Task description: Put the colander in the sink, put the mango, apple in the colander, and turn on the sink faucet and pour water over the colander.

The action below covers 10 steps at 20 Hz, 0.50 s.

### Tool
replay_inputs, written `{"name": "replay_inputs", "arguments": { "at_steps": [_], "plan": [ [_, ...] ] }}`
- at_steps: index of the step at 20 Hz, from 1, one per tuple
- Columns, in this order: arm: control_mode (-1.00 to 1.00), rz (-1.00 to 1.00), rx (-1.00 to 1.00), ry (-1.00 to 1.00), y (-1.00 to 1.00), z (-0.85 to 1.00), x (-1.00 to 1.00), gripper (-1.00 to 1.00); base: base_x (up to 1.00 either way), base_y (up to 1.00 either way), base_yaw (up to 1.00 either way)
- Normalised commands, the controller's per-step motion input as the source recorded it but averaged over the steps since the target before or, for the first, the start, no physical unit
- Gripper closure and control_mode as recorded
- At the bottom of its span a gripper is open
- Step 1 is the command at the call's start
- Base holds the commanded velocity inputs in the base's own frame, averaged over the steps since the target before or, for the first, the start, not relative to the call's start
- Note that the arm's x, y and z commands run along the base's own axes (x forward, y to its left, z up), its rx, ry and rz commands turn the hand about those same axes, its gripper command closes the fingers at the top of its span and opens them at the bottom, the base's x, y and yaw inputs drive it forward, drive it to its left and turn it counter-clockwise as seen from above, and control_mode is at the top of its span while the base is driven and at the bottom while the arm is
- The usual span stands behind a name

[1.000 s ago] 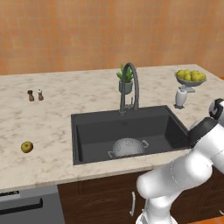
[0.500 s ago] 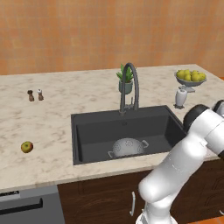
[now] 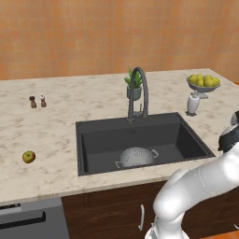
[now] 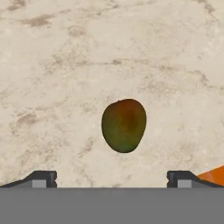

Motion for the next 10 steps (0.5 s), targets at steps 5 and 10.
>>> {"name": "replay_inputs", "arguments": {
  "at_steps": [5,10],
  "plan": [
    [-1.00,0.00,0.00,0.05,-0.12,-0.18,0.13,-1.00,0.00,0.00,0.00],
    [-1.00,0.00,0.02,0.02,-0.11,-0.34,0.15,-1.00,0.00,0.00,0.00]
  ]
}}
